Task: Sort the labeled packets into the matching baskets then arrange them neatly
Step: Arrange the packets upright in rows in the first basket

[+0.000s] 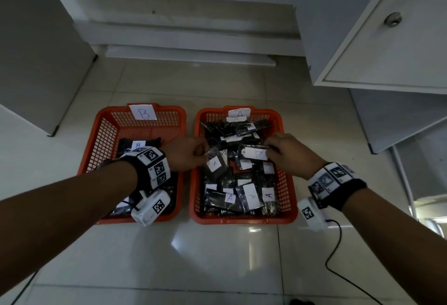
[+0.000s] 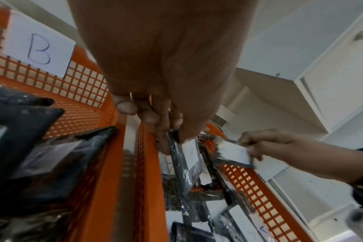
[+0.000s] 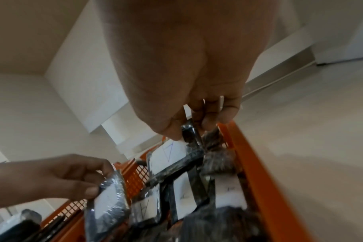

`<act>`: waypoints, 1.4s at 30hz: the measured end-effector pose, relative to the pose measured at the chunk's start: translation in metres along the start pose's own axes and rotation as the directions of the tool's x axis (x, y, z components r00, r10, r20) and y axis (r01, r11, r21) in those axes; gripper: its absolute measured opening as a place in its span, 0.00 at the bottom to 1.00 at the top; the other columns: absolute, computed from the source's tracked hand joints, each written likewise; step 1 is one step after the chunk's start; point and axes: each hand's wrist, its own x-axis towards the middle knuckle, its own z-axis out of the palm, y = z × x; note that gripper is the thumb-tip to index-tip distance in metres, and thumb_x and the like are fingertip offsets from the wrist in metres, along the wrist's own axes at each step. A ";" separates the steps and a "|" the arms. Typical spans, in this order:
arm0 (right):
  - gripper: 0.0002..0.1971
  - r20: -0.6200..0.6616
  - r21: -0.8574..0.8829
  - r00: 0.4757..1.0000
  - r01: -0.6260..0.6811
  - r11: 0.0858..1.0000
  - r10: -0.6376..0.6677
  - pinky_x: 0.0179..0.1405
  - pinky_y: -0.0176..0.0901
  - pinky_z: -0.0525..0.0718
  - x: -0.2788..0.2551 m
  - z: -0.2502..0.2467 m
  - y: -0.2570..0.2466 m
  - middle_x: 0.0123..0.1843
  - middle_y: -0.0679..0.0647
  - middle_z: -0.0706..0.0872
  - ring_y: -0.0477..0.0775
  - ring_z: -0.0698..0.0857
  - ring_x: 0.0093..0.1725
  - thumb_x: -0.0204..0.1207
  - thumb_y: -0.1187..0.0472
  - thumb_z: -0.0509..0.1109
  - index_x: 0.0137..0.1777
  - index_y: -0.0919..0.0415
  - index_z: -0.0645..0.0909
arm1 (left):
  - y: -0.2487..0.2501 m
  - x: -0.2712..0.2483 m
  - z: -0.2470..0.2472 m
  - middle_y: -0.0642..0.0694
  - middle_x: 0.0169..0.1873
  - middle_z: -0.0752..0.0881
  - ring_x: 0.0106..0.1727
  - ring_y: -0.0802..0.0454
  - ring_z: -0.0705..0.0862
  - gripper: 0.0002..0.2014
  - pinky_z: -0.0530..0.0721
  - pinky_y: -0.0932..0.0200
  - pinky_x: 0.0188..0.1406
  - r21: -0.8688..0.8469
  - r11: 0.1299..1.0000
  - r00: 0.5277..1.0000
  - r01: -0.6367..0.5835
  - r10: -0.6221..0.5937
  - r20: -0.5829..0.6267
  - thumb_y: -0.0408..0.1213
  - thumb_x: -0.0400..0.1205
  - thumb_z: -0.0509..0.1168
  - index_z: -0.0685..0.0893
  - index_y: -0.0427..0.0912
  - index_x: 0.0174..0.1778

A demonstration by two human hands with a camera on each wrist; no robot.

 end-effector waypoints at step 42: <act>0.18 -0.100 -0.616 0.967 0.126 0.778 -0.236 0.49 0.57 0.82 0.060 -0.036 -0.014 0.55 0.62 0.86 0.68 0.85 0.56 0.71 0.56 0.79 0.59 0.63 0.87 | 0.019 0.012 0.014 0.54 0.49 0.83 0.47 0.59 0.84 0.12 0.87 0.52 0.51 0.023 0.994 0.977 -0.103 0.106 -0.187 0.57 0.85 0.66 0.89 0.54 0.50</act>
